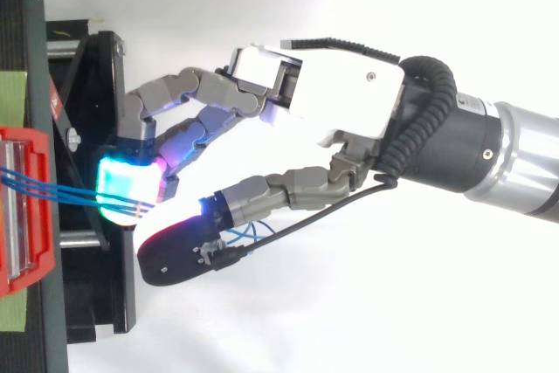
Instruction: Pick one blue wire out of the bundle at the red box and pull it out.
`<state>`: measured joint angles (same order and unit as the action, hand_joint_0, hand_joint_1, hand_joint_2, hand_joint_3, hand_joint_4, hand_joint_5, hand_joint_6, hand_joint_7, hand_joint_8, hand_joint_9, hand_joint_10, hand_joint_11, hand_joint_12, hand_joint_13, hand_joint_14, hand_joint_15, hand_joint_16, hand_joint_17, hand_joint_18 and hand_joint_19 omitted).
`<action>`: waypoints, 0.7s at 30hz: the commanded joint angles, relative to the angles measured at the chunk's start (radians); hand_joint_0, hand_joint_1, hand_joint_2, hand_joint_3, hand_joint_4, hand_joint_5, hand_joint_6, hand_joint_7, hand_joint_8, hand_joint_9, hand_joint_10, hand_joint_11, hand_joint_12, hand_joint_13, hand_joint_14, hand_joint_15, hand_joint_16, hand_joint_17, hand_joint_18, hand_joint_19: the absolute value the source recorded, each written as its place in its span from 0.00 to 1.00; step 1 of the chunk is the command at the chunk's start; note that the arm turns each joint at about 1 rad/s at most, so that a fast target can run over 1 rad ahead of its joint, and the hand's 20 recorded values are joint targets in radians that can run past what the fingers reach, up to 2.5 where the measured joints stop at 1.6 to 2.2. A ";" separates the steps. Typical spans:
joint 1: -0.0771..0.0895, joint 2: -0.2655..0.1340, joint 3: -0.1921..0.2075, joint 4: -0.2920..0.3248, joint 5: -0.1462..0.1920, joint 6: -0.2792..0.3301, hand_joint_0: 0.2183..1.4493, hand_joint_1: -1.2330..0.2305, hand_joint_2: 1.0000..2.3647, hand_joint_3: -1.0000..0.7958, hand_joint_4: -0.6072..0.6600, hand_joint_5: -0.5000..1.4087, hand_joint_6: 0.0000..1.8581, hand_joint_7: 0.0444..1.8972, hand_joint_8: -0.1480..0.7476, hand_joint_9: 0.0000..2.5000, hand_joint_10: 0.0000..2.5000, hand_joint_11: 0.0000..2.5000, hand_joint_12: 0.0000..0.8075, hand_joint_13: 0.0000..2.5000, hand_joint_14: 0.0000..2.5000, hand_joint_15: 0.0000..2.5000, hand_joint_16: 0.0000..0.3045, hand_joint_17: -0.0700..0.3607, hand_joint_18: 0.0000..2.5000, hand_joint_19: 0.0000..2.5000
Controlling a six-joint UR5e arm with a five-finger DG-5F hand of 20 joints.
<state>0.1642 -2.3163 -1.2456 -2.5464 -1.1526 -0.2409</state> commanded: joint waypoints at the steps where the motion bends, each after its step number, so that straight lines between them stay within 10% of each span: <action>1: 0.000 0.000 0.000 0.002 0.001 0.000 0.32 0.34 0.01 0.37 0.68 0.18 0.48 0.63 0.61 0.35 0.01 0.25 0.57 0.33 0.01 0.16 0.18 0.46 0.33 0.18; 21: 0.006 0.000 0.000 -0.002 -0.001 0.002 0.35 0.28 0.01 0.41 0.61 0.16 0.50 0.69 0.59 0.34 0.01 0.25 0.57 0.32 0.01 0.16 0.19 0.46 0.33 0.18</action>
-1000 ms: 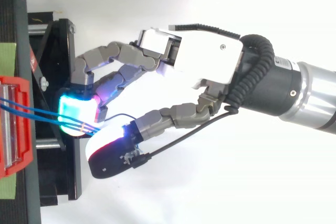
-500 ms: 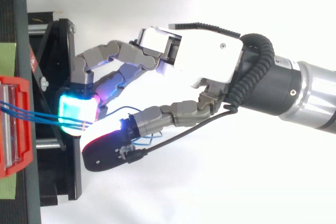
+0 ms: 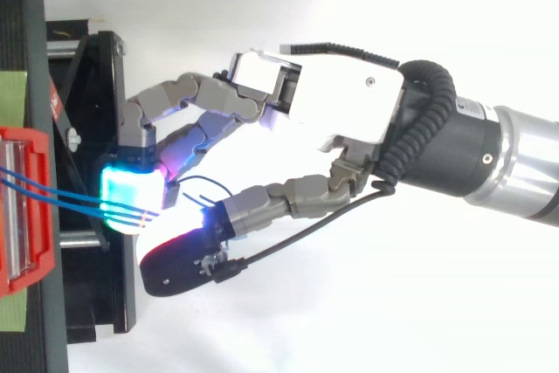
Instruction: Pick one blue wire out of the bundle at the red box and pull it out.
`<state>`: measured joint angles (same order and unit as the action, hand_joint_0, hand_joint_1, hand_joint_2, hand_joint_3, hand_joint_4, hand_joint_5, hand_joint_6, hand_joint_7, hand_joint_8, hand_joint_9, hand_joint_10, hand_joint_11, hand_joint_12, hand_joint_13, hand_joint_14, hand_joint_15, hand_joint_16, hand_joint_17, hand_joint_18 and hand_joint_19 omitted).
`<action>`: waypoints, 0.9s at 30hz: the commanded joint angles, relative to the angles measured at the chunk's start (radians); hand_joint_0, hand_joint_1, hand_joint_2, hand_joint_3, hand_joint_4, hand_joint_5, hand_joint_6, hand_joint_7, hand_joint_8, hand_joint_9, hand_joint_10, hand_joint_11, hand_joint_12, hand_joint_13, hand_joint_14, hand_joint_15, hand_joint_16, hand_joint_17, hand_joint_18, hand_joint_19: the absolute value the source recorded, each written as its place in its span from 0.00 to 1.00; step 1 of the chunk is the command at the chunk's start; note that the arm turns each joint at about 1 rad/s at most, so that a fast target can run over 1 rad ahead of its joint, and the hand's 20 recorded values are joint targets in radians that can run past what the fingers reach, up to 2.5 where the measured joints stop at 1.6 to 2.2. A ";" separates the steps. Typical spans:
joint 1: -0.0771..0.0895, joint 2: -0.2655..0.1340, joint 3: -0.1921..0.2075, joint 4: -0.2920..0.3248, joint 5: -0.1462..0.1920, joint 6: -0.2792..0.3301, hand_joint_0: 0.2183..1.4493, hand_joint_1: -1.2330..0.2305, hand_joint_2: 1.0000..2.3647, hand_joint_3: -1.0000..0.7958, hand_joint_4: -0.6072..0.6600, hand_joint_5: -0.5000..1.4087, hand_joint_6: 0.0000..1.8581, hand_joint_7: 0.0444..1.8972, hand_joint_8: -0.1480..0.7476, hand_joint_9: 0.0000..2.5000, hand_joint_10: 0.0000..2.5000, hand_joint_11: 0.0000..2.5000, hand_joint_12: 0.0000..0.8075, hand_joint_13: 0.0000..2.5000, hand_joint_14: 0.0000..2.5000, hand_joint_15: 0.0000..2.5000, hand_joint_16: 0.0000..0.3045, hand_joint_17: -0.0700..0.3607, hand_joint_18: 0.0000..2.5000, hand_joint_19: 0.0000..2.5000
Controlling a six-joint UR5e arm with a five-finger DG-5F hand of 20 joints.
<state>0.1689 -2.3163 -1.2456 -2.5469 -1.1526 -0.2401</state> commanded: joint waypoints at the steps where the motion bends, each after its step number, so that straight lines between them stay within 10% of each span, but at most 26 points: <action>1: 0.003 0.000 0.000 0.001 -0.001 0.004 0.35 0.28 0.01 0.41 0.61 0.16 0.49 0.70 0.59 0.34 0.01 0.25 0.57 0.32 0.01 0.16 0.19 0.46 0.33 0.18; 27: -0.002 0.000 0.000 0.001 -0.006 0.021 0.47 0.30 0.00 0.51 0.69 0.14 0.48 0.65 0.60 0.29 0.01 0.24 0.57 0.30 0.00 0.15 0.19 0.47 0.30 0.19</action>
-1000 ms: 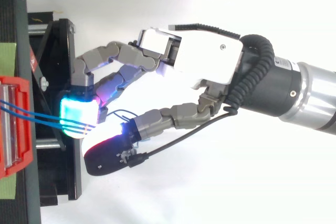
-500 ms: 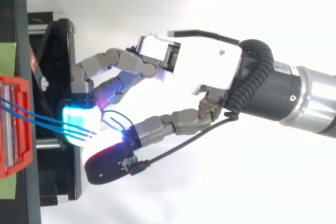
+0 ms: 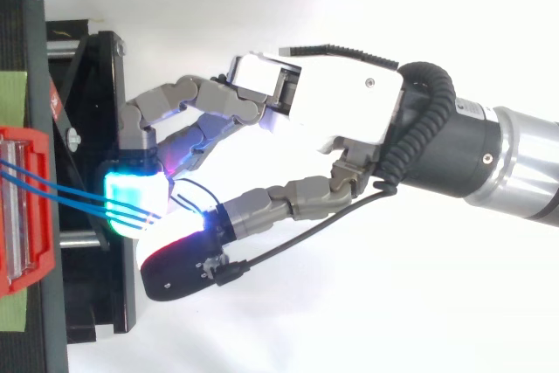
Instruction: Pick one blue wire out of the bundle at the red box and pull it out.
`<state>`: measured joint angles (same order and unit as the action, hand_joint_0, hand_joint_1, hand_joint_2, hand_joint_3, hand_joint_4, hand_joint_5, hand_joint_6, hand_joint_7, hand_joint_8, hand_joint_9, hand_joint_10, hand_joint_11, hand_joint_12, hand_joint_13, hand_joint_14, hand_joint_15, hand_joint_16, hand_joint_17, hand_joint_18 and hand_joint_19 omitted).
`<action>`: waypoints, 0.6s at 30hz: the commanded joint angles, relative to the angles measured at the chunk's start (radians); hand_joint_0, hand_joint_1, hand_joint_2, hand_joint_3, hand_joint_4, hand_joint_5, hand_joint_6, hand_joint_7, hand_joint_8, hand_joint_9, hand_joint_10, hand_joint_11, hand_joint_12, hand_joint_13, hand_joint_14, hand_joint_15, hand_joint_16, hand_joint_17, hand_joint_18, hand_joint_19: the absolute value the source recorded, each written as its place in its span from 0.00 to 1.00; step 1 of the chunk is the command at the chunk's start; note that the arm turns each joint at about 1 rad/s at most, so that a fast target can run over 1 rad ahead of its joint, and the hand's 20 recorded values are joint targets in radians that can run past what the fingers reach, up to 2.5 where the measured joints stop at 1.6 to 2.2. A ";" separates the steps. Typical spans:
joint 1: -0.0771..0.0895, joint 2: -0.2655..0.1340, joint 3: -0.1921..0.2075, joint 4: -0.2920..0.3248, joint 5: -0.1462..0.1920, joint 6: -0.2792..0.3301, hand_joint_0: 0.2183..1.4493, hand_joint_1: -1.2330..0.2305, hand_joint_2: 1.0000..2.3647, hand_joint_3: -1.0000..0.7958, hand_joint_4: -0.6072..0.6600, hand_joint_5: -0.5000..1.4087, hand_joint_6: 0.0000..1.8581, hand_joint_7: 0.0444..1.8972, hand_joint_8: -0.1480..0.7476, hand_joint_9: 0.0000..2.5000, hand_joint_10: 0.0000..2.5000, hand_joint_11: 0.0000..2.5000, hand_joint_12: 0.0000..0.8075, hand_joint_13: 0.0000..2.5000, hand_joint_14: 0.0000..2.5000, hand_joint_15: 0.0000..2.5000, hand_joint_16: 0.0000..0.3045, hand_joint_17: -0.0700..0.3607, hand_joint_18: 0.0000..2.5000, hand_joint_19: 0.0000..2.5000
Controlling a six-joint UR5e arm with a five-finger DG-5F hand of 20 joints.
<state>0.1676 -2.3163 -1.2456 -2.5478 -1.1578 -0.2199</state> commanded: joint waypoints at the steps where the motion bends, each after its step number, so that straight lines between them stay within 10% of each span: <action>1: 0.000 0.000 0.000 0.003 0.000 0.001 0.47 0.29 0.00 0.53 0.71 0.14 0.49 0.57 0.61 0.29 0.01 0.24 0.57 0.30 0.00 0.15 0.19 0.47 0.30 0.19; 8: 0.000 0.000 0.000 0.000 0.000 0.001 0.32 0.36 0.28 0.51 0.76 0.16 0.46 0.49 0.64 0.30 0.00 0.23 0.63 0.31 0.01 0.15 0.23 0.53 0.34 0.16; 18: -0.002 0.000 0.000 0.004 -0.002 0.001 0.34 0.31 0.00 0.52 0.74 0.16 0.46 0.53 0.64 0.30 0.00 0.23 0.64 0.31 0.00 0.15 0.23 0.53 0.33 0.16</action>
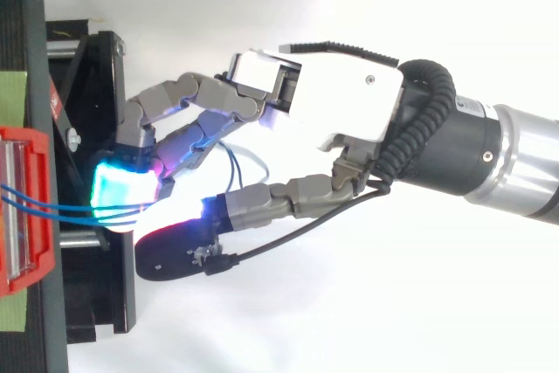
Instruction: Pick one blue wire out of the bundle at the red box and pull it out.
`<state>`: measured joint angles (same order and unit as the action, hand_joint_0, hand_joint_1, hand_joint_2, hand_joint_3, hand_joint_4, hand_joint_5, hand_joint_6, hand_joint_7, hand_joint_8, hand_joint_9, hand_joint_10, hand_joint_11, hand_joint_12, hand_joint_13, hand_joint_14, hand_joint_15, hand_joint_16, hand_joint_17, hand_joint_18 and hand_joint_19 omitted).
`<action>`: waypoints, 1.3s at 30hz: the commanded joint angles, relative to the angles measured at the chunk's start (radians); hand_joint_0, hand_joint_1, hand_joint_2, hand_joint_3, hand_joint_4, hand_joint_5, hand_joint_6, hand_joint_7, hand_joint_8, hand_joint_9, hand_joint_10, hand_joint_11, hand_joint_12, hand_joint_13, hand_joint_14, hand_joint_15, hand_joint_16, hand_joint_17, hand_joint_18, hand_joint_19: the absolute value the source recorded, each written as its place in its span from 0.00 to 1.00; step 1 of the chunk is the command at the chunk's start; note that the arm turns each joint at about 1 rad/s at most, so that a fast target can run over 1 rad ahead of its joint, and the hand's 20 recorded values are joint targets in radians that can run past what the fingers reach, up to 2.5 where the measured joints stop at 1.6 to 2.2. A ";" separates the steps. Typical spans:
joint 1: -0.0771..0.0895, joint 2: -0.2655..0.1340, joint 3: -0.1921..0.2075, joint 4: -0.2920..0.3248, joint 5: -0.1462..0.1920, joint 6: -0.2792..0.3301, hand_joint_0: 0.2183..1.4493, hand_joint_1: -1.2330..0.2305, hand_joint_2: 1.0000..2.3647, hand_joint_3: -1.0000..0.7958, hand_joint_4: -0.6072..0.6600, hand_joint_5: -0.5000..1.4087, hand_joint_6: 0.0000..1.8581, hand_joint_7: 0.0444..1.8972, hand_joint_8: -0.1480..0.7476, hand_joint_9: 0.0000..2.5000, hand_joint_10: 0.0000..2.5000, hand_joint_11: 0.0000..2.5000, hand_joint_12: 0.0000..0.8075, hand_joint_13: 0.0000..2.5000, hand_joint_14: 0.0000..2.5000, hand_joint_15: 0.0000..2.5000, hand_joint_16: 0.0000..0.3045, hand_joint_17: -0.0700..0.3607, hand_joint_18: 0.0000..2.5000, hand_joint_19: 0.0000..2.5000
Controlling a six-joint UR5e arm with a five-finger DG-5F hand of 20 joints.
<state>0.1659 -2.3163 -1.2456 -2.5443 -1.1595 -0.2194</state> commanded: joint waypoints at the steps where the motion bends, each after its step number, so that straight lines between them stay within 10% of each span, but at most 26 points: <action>1: 0.000 0.000 0.000 -0.001 0.000 0.000 0.34 0.31 0.00 0.52 0.74 0.16 0.46 0.52 0.64 0.30 0.01 0.23 0.64 0.30 0.00 0.15 0.23 0.53 0.33 0.16; 15: 0.000 0.000 0.000 0.003 -0.002 0.000 0.30 0.35 0.01 0.34 0.72 0.16 0.49 0.56 0.60 0.31 0.01 0.24 0.58 0.30 0.01 0.15 0.20 0.48 0.31 0.18; 39: 0.000 0.000 0.000 0.003 -0.002 0.000 0.35 0.27 0.01 0.38 0.65 0.15 0.50 0.56 0.59 0.30 0.01 0.24 0.57 0.30 0.01 0.15 0.19 0.47 0.31 0.17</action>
<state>0.1656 -2.3164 -1.2456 -2.5419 -1.1612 -0.2194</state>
